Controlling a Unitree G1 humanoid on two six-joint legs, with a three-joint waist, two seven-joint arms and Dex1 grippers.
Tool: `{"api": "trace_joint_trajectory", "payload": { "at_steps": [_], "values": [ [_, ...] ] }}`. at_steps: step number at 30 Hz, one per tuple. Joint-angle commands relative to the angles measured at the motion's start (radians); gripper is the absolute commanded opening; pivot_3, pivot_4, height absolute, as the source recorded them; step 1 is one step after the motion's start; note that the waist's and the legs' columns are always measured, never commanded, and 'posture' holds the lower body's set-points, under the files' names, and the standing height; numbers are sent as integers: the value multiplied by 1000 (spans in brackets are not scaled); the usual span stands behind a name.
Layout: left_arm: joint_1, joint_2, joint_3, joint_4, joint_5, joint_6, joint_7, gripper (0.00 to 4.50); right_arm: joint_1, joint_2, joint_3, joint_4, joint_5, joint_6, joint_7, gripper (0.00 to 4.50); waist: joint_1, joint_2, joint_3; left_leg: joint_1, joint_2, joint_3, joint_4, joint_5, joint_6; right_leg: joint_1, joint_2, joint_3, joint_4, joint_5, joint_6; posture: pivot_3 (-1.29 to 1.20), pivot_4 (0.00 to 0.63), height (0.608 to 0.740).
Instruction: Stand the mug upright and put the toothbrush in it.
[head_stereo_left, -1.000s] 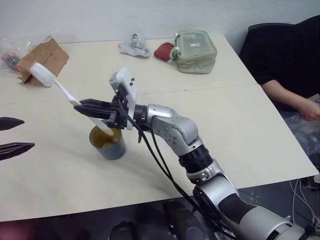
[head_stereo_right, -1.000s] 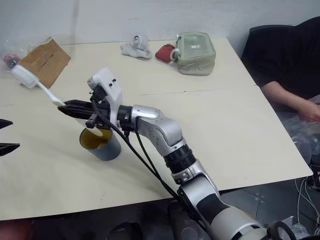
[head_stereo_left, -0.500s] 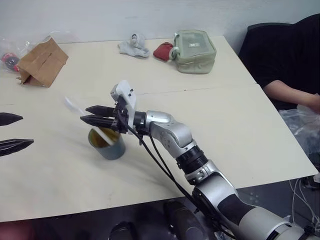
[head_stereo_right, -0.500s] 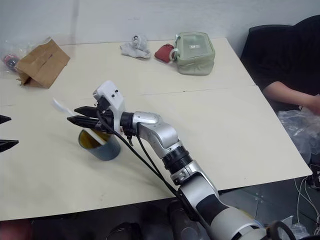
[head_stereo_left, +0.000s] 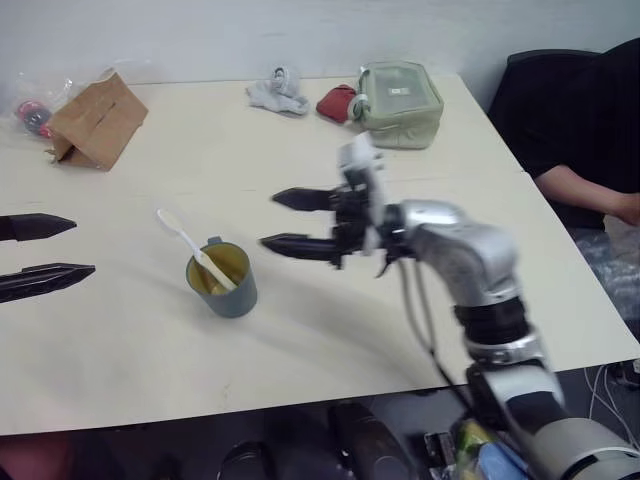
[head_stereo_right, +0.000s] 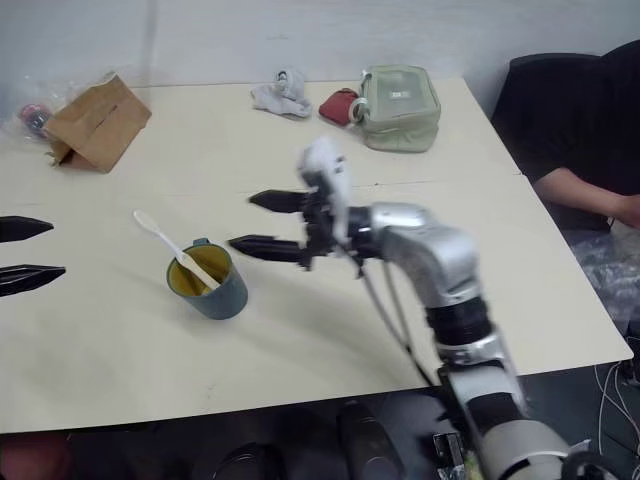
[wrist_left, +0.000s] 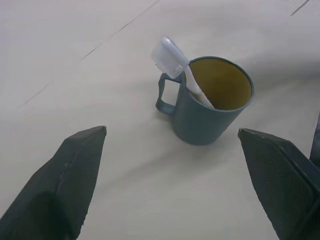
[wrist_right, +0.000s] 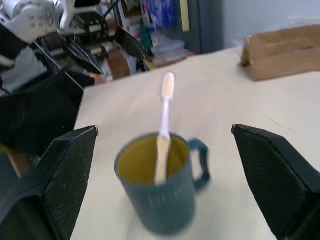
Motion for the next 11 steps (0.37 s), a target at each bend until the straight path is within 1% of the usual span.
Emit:
{"api": "trace_joint_trajectory", "payload": {
  "at_steps": [1, 3, 4, 5, 7, 11],
  "values": [
    [30, 18, 57, 6, -6, 7, -36, 4500, 81, -374, -100, -79, 27, 10, 299, 4471, 11, 2, 2, 0, 0, 0, -1, 0, 0, 0, 0, 0, -2, 0, 0, 0, 150, 740],
    [76, 34, 98, 23, 24, -5, -75, 4500, 124, -534, -129, -41, 18, -12, 402, 4471, 26, 3, 2, 0, -1, 1, -3, -1, 2, 1, 1, 0, -5, 0, 0, 0, 150, 740],
    [103, 43, 120, 32, 41, -12, -97, 4500, 138, -594, -144, -20, 22, -14, 441, 4471, 24, 3, 2, 0, -1, 1, -4, -1, 2, 1, 1, 0, -6, 0, 0, 0, 150, 740],
    [123, 49, 137, 39, 52, -16, -114, 4500, 144, -626, -155, -9, 31, -13, 463, 4471, 21, 2, 3, 1, -1, 1, -4, -2, 2, 1, 1, 3, -6, 0, 1, 0, 150, 740],
    [159, 60, 176, 52, 71, -22, -149, 4500, 142, -646, -175, -4, 54, 0, 467, 4471, 16, 1, 3, 2, -1, 1, -3, -2, 2, 1, 3, 4, -6, 0, 1, 0, 150, 740],
    [180, 66, 198, 73, 88, -42, -157, 4500, 133, -616, -186, 1, 55, -11, 425, 4471, 12, 1, 3, 3, -1, 1, -2, -2, 2, 2, 2, 5, -4, 1, 1, 0, 150, 740]
  ]
}}
